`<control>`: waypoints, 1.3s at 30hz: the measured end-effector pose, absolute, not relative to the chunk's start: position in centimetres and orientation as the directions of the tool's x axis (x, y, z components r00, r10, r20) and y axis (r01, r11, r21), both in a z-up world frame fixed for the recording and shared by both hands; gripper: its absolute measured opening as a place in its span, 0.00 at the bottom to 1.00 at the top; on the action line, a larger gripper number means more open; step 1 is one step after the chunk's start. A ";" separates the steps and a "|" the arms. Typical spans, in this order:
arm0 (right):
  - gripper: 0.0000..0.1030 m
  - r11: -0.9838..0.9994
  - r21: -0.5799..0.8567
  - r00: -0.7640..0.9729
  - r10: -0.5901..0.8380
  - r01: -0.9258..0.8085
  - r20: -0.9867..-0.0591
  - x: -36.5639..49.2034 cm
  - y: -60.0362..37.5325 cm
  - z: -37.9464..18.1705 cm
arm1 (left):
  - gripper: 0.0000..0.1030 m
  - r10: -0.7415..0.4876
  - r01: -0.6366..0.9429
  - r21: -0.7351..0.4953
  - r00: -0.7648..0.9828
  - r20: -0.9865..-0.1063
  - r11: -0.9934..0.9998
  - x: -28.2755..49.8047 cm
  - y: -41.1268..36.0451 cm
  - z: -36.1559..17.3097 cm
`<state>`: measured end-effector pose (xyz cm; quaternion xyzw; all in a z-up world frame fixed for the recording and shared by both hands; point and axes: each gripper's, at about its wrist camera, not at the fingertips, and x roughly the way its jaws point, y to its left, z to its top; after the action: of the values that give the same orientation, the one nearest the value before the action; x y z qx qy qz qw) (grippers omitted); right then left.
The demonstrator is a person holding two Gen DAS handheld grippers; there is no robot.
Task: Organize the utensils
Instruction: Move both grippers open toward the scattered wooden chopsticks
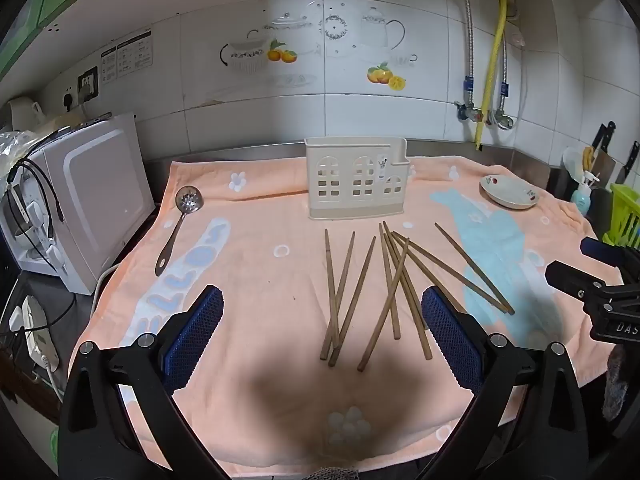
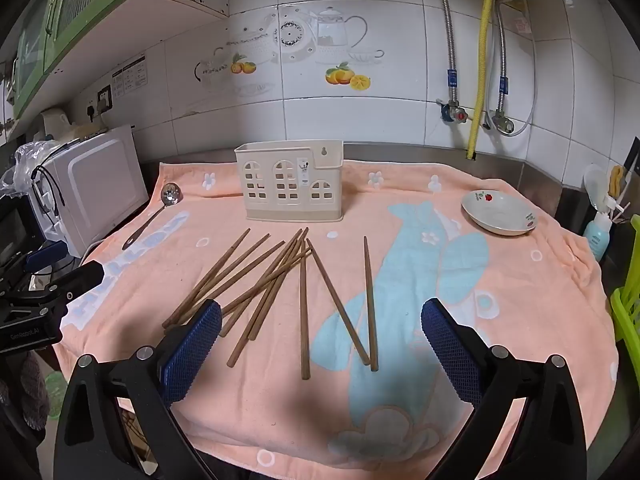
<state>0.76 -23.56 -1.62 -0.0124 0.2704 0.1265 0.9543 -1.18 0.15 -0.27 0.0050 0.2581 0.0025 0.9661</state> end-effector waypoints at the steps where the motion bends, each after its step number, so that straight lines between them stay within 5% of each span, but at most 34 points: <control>1: 0.94 0.968 0.045 0.822 0.234 -0.247 -0.519 0.8 -23.6 -1.6 | 0.95 0.007 -0.002 0.011 0.867 -0.499 1.000 -1.2 0.2 -0.3; 39: 0.94 0.966 0.040 0.783 0.232 -0.257 -0.577 4.0 -23.4 -4.3 | 0.95 0.015 -0.045 -0.037 0.804 -0.595 0.998 2.7 2.0 -2.8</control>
<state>3.97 -23.43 -4.31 -0.0203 0.3027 0.1294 0.9440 2.70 1.99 -2.83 -0.0246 0.3128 0.0157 0.9494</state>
